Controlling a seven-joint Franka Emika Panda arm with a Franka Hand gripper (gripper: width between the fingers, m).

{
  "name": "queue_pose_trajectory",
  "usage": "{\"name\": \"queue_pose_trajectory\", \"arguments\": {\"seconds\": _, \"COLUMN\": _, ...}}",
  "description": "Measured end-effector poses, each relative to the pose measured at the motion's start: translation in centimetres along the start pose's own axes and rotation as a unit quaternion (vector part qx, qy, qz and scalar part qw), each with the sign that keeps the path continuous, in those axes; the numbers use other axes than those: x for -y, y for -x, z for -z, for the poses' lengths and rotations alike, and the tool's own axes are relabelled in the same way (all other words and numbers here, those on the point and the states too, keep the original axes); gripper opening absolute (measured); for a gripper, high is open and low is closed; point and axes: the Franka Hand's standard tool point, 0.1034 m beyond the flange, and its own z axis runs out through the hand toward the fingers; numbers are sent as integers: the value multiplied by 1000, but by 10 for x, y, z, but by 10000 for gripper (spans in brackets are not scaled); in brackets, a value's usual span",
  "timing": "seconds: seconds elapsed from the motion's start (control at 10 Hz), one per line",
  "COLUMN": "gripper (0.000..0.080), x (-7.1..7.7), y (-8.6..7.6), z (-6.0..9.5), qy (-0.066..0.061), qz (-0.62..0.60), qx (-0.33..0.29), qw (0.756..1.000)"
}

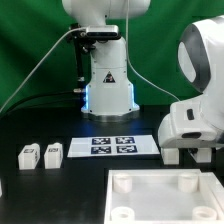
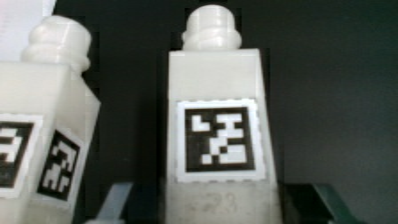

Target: Assemble one leg

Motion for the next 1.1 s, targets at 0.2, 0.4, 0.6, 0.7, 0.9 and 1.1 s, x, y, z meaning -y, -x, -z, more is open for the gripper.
{"name": "queue_pose_trajectory", "arguments": {"seconds": 0.2, "gripper": 291, "x": 0, "y": 0, "z": 0, "qy": 0, "qz": 0, "qx": 0, "qw": 1000}}
{"name": "queue_pose_trajectory", "arguments": {"seconds": 0.4, "gripper": 292, "x": -11, "y": -3, "z": 32, "qy": 16, "qz": 24, "qx": -27, "qw": 999}}
{"name": "queue_pose_trajectory", "arguments": {"seconds": 0.6, "gripper": 292, "x": -26, "y": 1, "z": 78, "qy": 12, "qz": 44, "qx": -69, "qw": 997}}
{"name": "queue_pose_trajectory", "arguments": {"seconds": 0.7, "gripper": 292, "x": -36, "y": 5, "z": 115, "qy": 3, "qz": 43, "qx": -131, "qw": 991}}
{"name": "queue_pose_trajectory", "arguments": {"seconds": 0.9, "gripper": 294, "x": -52, "y": 22, "z": 164, "qy": -7, "qz": 36, "qx": -224, "qw": 974}}
{"name": "queue_pose_trajectory", "arguments": {"seconds": 1.1, "gripper": 294, "x": -55, "y": 27, "z": 193, "qy": -12, "qz": 33, "qx": -336, "qw": 941}}
